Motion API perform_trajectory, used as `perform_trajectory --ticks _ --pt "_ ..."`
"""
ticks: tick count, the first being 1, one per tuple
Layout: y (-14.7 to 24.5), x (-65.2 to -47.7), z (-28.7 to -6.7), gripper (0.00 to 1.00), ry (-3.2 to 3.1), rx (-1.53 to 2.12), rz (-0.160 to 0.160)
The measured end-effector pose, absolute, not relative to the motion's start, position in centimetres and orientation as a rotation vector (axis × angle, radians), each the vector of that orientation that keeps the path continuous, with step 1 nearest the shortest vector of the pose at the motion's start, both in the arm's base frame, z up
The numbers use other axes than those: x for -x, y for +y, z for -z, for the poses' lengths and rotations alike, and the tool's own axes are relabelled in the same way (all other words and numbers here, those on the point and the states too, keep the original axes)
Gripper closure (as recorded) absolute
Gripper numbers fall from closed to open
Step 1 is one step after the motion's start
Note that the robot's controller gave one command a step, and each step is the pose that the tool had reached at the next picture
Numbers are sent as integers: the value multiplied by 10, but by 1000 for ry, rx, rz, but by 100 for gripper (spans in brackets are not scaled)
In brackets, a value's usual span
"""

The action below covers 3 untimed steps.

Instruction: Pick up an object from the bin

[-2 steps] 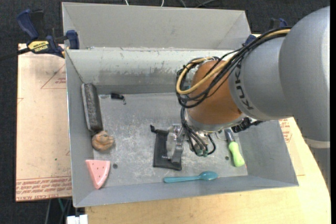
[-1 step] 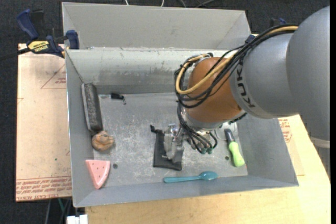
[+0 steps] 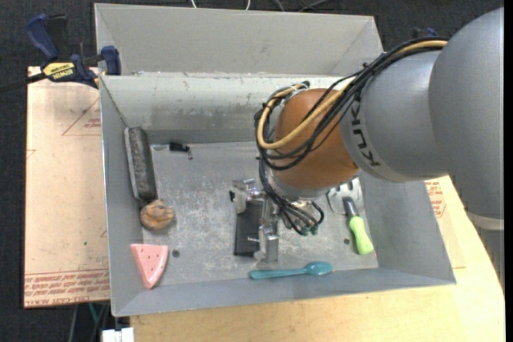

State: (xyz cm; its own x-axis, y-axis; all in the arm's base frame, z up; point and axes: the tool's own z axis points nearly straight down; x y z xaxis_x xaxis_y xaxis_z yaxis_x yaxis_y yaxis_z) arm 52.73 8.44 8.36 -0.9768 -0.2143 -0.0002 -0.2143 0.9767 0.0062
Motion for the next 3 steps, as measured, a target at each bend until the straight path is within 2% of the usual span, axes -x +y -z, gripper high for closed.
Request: perform_trajectory --ticks 1,2,3 --pt "84 -527 -84 0 -3123 -336 10" --pt "51 -553 -86 0 -3135 -236 12" --pt "29 -527 -94 100 -3127 -297 15"
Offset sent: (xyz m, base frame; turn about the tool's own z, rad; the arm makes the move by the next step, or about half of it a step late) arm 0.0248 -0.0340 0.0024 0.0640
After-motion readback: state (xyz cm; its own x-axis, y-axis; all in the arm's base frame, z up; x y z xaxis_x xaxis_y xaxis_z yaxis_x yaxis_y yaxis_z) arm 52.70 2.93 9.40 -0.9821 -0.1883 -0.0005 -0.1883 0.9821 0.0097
